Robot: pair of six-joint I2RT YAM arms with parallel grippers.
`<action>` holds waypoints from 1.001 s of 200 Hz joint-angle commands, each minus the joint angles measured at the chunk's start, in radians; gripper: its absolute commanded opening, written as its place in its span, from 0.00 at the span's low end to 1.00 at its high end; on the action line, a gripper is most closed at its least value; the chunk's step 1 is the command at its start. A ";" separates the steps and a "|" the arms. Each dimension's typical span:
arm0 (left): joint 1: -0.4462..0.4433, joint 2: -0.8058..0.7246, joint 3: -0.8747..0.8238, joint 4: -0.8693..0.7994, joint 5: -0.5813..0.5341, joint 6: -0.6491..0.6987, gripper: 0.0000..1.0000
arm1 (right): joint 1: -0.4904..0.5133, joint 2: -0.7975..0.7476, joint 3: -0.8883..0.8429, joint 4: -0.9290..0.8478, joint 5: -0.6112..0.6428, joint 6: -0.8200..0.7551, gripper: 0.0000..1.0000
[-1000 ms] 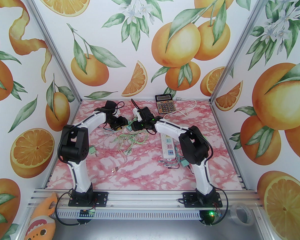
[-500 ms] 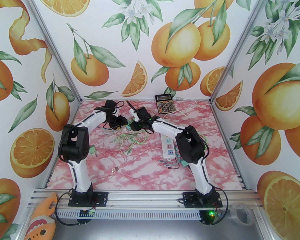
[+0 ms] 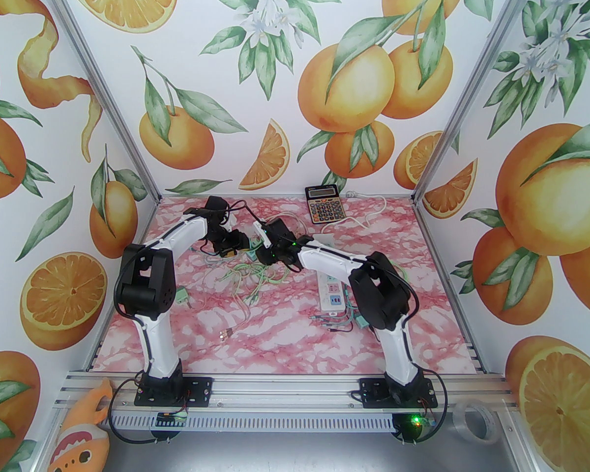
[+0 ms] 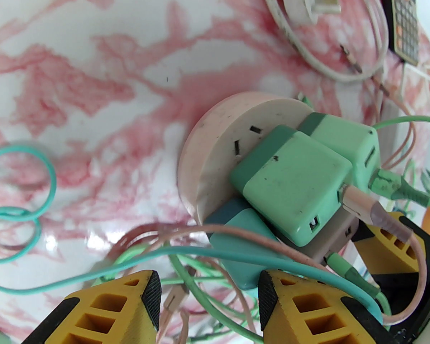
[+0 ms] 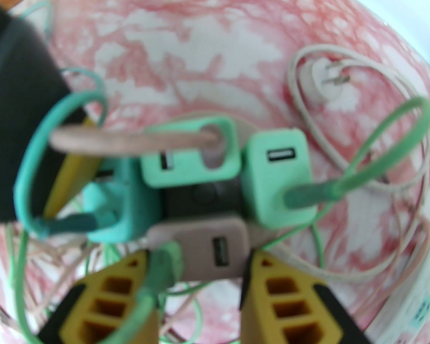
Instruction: Pull the plug off the socket
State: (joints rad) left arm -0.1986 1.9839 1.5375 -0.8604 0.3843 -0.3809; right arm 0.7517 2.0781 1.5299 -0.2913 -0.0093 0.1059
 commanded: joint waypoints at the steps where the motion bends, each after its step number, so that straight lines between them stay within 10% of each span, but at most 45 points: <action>1: -0.004 -0.023 -0.048 -0.018 -0.002 0.030 0.50 | 0.042 -0.058 -0.047 -0.036 -0.024 0.042 0.36; 80: -0.019 0.001 -0.053 -0.002 0.001 0.026 0.50 | 0.032 0.066 0.063 -0.078 0.026 0.028 0.51; 200: -0.035 0.062 -0.007 -0.034 -0.048 0.008 0.50 | 0.064 0.026 0.068 -0.091 0.136 -0.089 0.32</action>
State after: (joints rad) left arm -0.2043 1.9820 1.5299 -0.8707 0.3923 -0.3756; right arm 0.7841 2.1242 1.5970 -0.3695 0.0757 0.0986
